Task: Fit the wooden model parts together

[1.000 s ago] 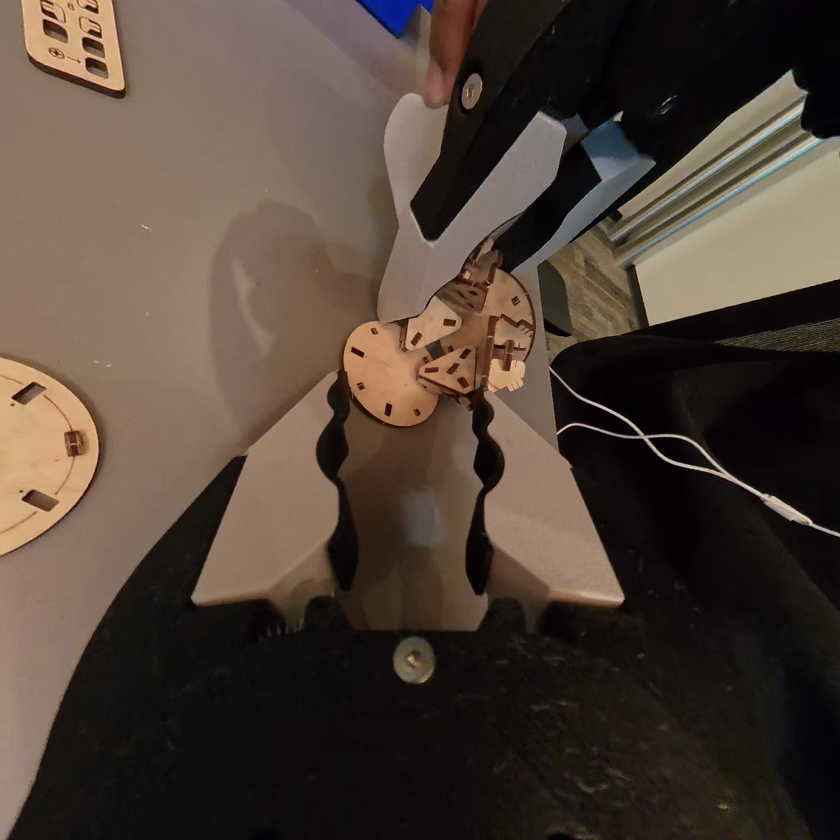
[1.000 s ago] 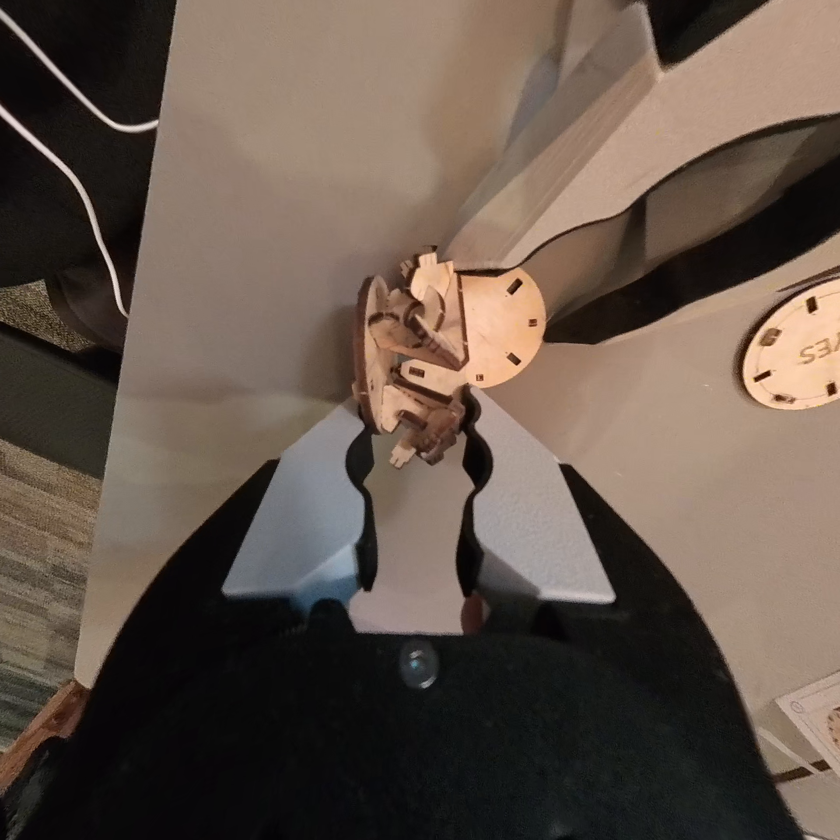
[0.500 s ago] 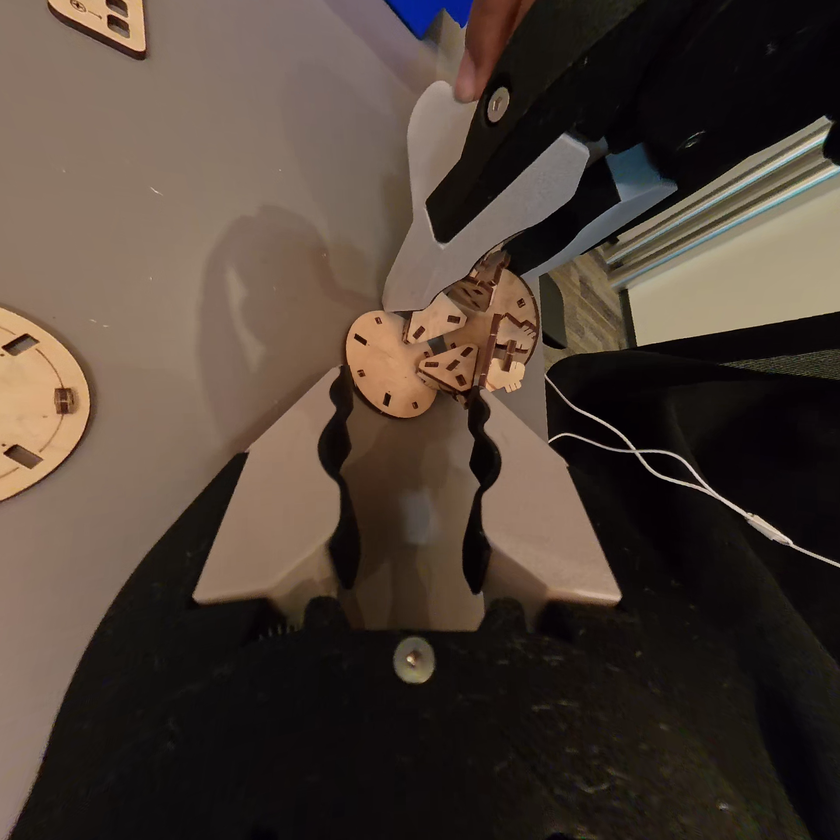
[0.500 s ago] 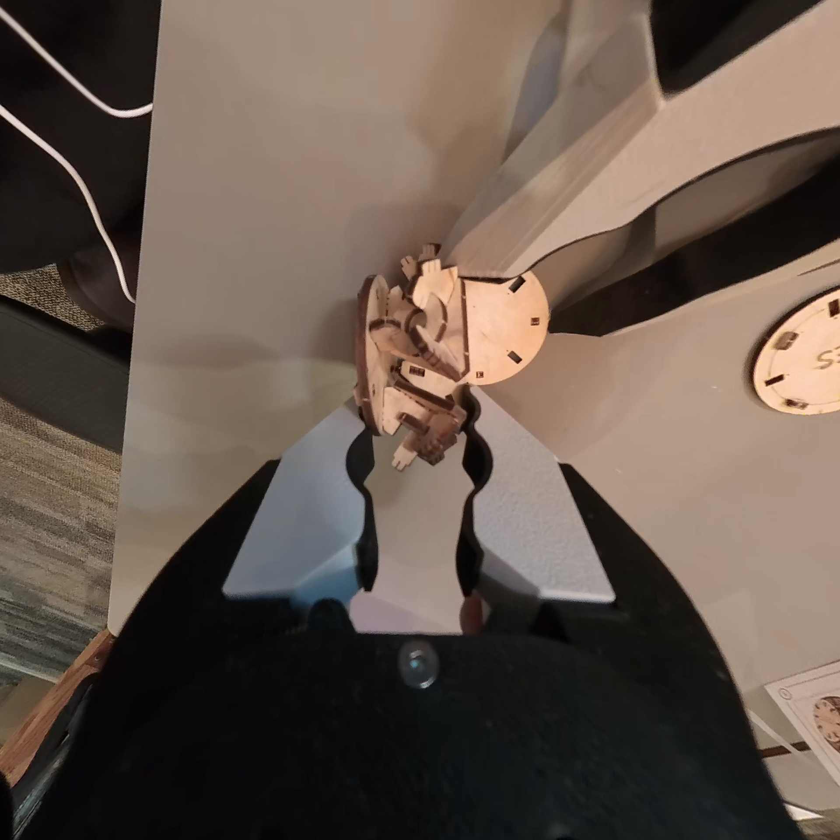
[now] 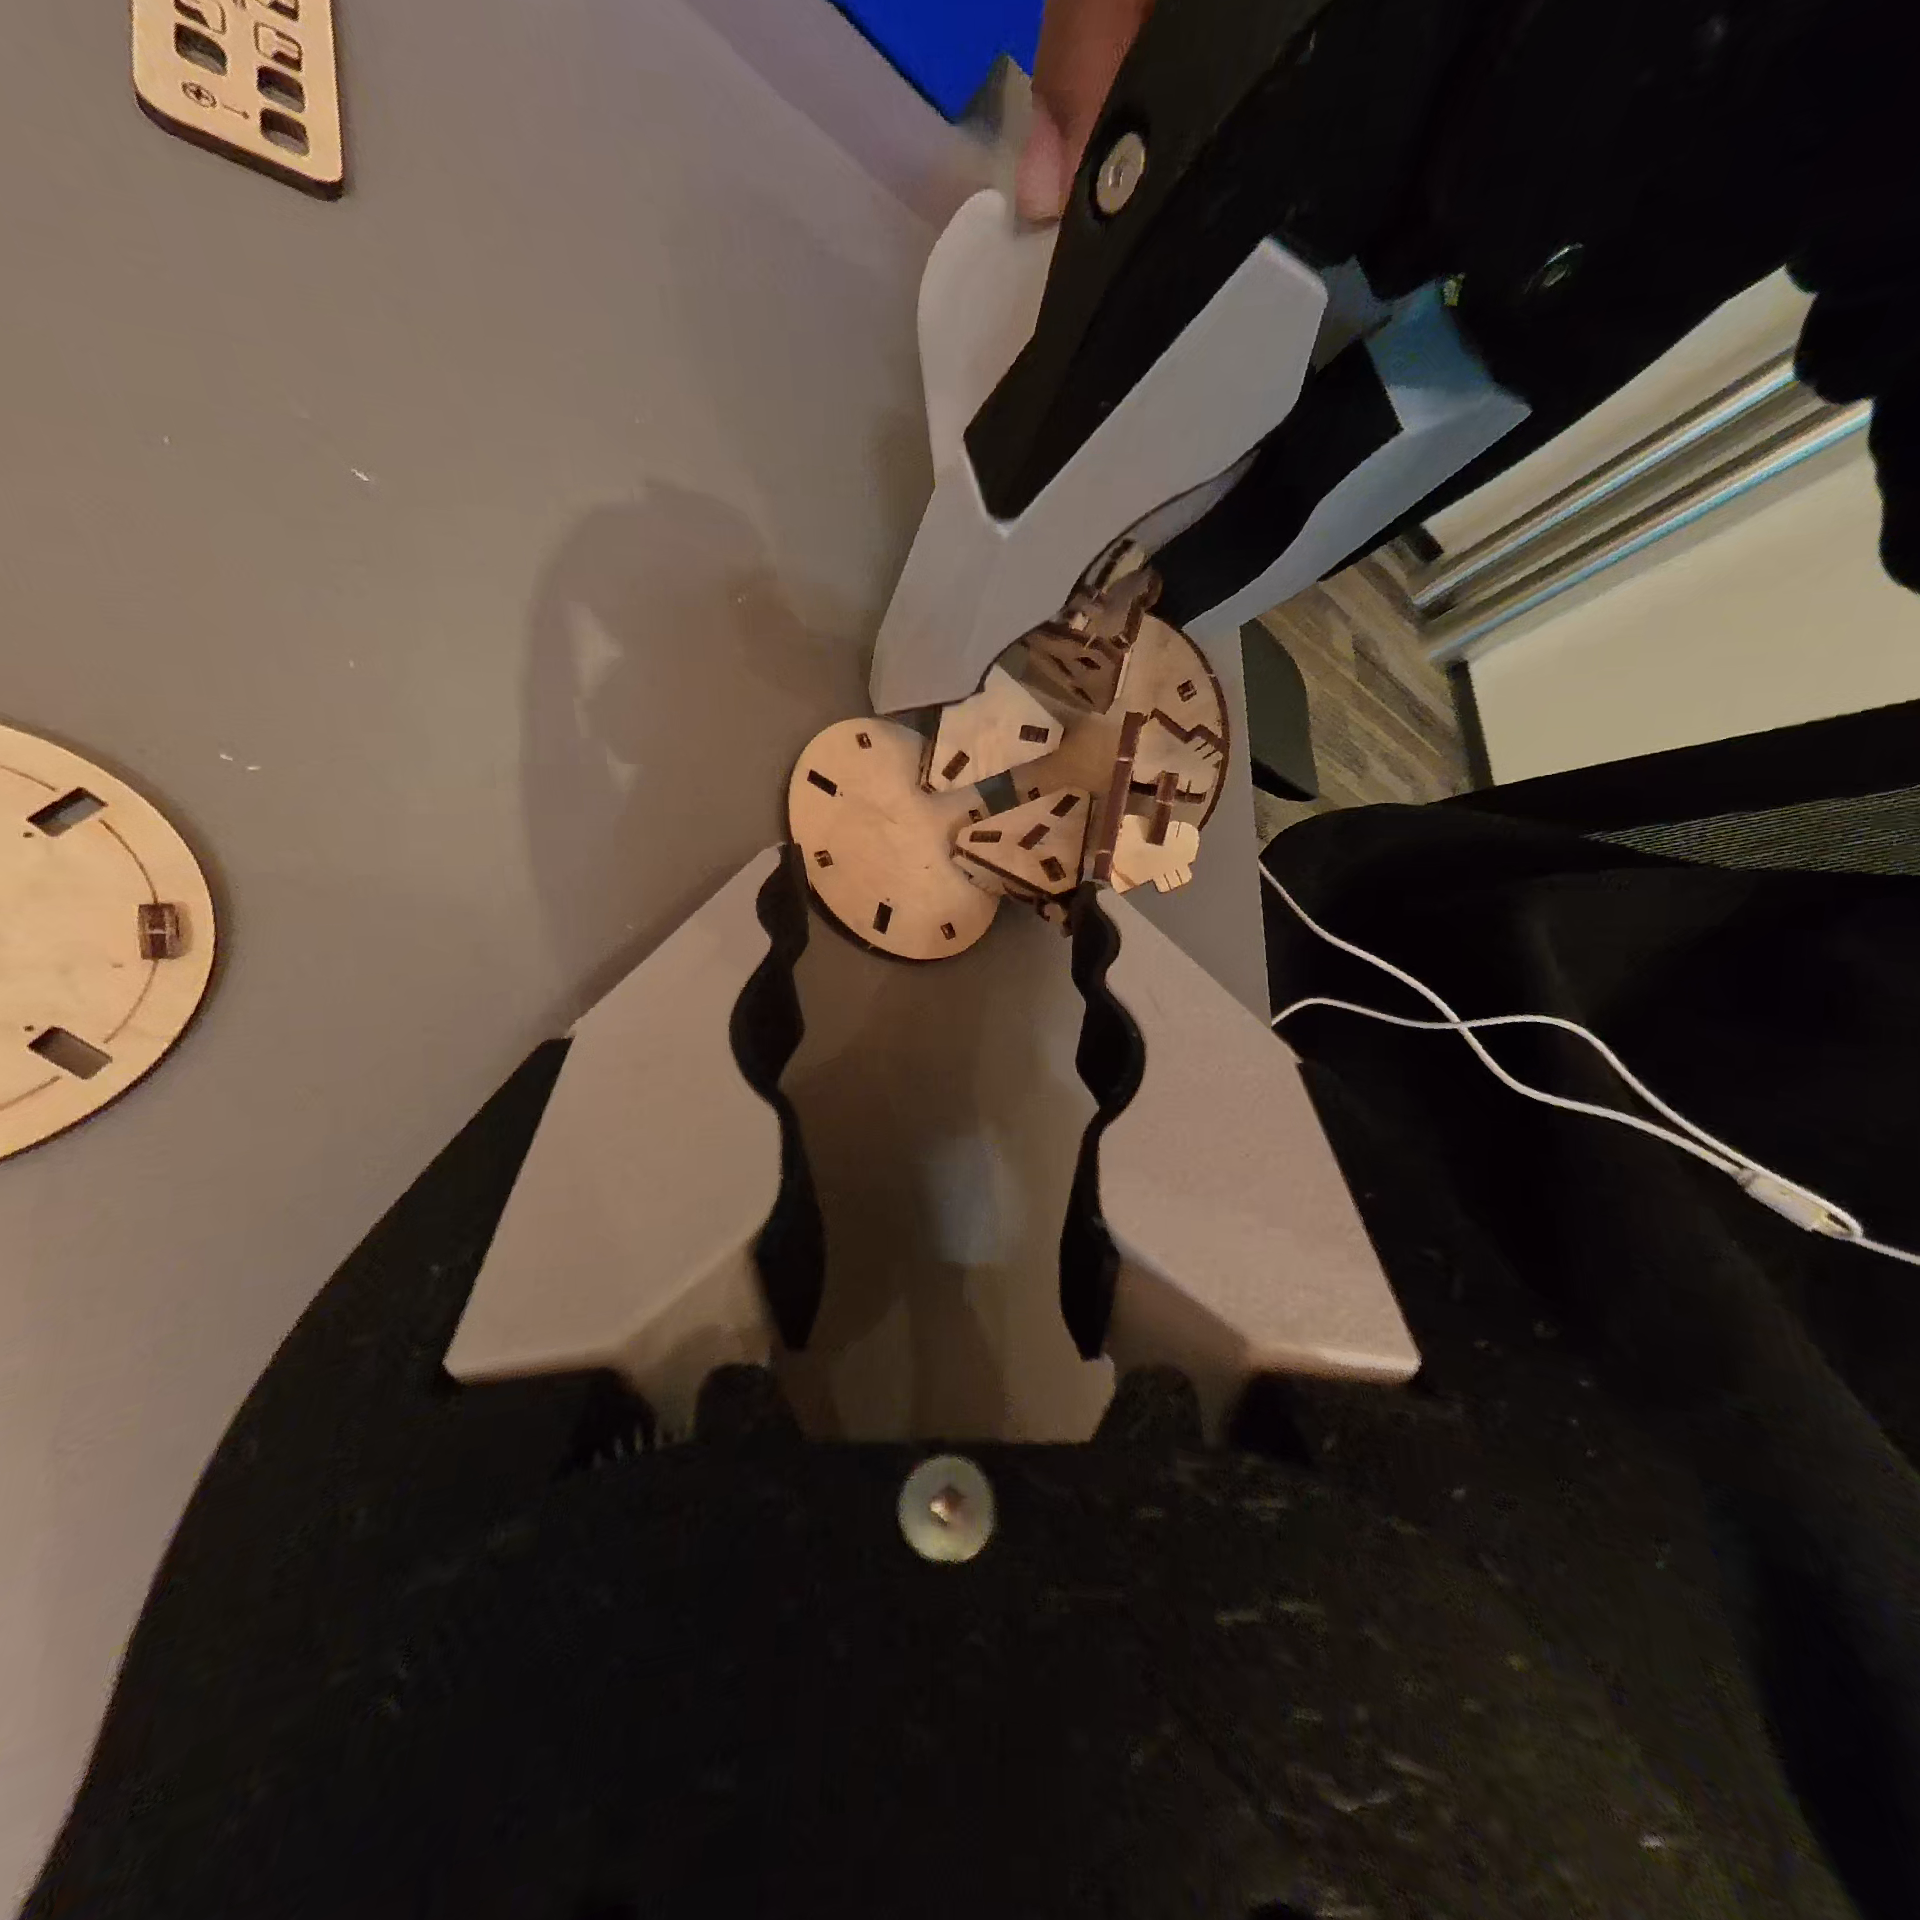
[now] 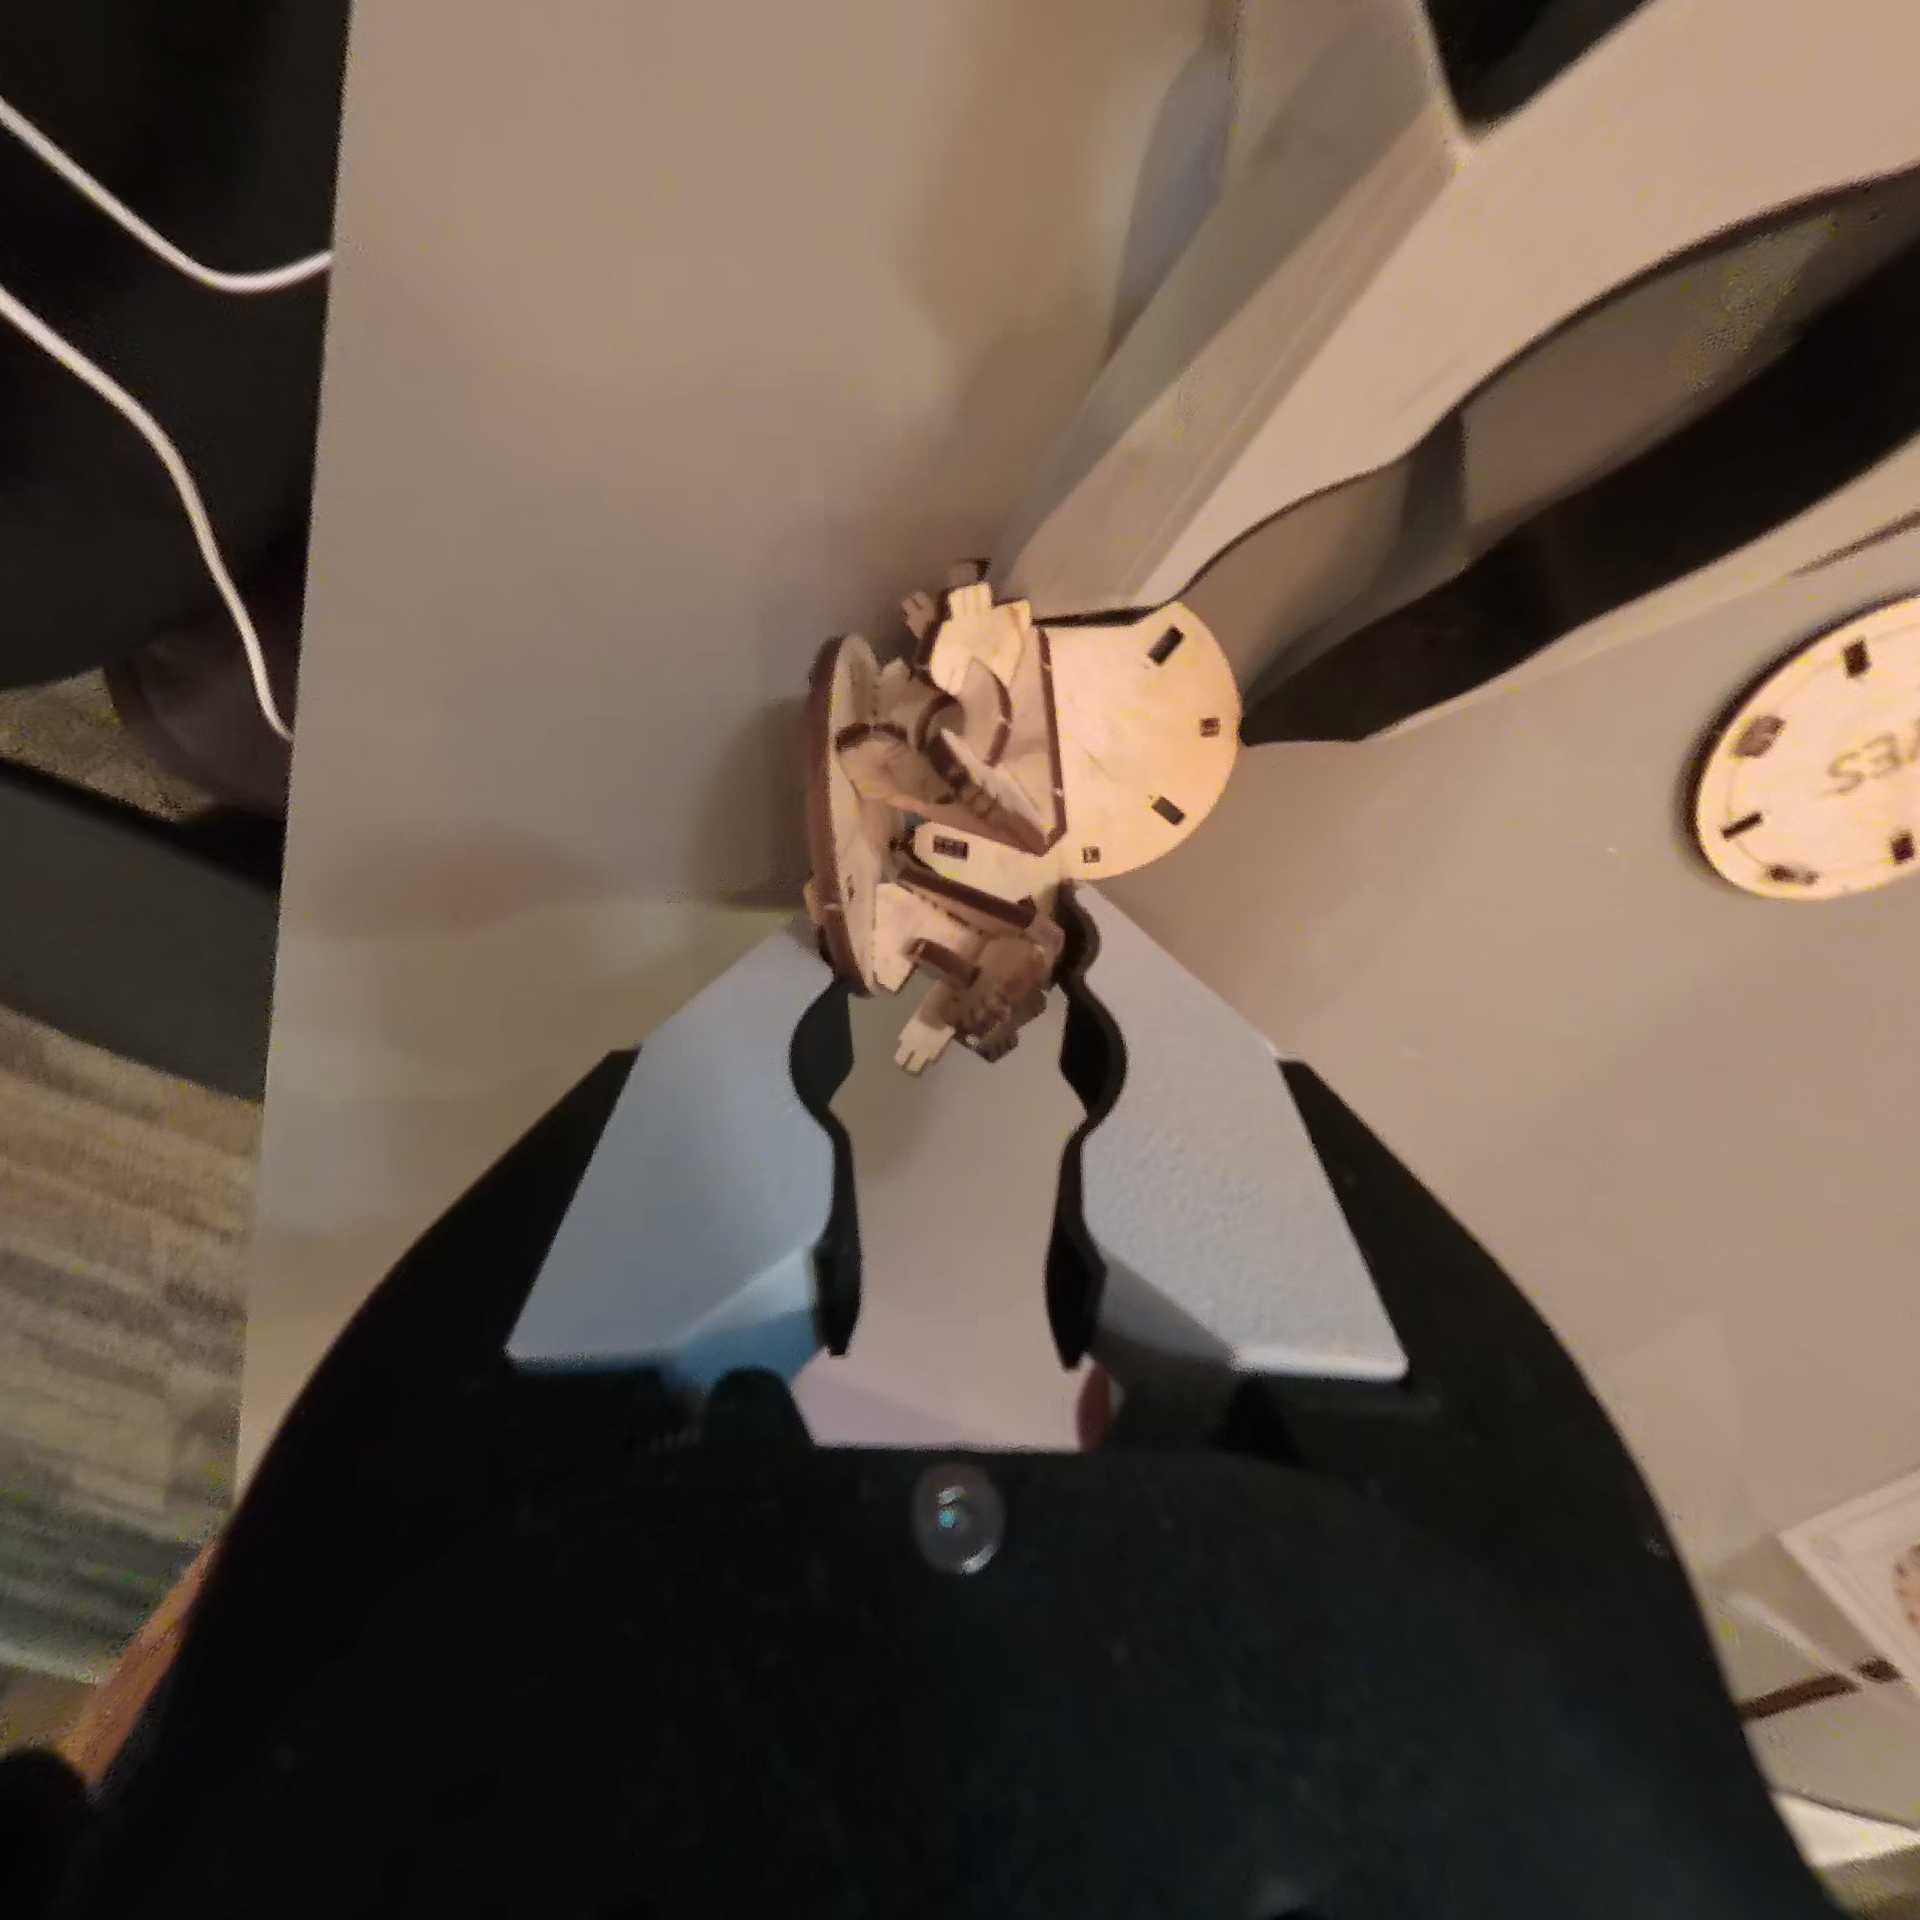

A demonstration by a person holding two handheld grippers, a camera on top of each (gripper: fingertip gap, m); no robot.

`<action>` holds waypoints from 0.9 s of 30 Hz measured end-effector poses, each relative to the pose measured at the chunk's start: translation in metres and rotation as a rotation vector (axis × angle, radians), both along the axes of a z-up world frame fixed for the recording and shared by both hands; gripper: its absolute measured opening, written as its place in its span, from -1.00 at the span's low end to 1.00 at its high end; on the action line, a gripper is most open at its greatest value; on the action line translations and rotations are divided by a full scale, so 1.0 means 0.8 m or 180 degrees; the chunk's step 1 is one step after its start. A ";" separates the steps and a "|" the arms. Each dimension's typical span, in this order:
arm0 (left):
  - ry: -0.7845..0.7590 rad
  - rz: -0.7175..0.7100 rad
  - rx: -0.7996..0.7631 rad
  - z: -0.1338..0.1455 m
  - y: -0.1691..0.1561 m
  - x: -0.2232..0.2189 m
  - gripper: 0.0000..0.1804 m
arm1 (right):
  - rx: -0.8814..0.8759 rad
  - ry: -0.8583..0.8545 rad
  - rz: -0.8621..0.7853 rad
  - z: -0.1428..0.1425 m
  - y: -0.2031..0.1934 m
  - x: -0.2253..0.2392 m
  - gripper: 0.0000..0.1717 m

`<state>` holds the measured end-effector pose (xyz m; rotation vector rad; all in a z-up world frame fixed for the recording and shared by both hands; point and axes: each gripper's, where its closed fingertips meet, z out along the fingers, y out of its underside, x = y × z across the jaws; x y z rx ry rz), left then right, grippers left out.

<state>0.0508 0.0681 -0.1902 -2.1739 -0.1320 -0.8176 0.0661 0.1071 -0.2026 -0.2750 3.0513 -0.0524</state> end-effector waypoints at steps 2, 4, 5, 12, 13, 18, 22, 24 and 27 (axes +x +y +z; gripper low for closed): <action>-0.0011 0.0009 -0.0003 0.000 0.000 0.000 -0.46 | -0.0044 0.0071 -0.0125 0.000 0.001 -0.002 -0.59; 0.0023 0.0050 -0.0010 -0.001 0.002 -0.002 -0.49 | -0.0059 0.0179 -0.0177 -0.005 0.005 -0.005 -0.38; 0.0035 0.0045 -0.0008 -0.001 0.003 -0.002 -0.49 | -0.0028 0.0218 -0.0179 -0.009 0.009 -0.005 -0.34; 0.0027 0.0059 -0.0006 -0.001 0.003 -0.002 -0.49 | -0.0234 0.0416 -0.0462 -0.009 0.023 -0.012 -0.26; 0.0038 0.0058 -0.0003 -0.001 0.003 -0.002 -0.49 | -0.0295 0.0471 -0.0527 -0.008 0.025 -0.014 -0.22; 0.0049 0.0055 0.0004 0.000 0.004 -0.001 -0.49 | -0.0614 0.0745 -0.0805 -0.002 0.033 -0.020 -0.06; 0.0013 0.0060 0.0014 0.001 0.003 -0.002 -0.48 | -0.0884 0.0927 -0.1002 0.006 0.039 -0.018 -0.05; -0.0024 0.0046 0.0024 0.002 0.002 -0.001 -0.46 | -0.1110 0.1171 -0.1277 0.013 0.041 -0.026 -0.01; -0.0084 0.0060 0.0069 0.006 0.000 -0.002 -0.46 | -0.1303 0.1448 -0.1632 0.019 0.054 -0.035 0.14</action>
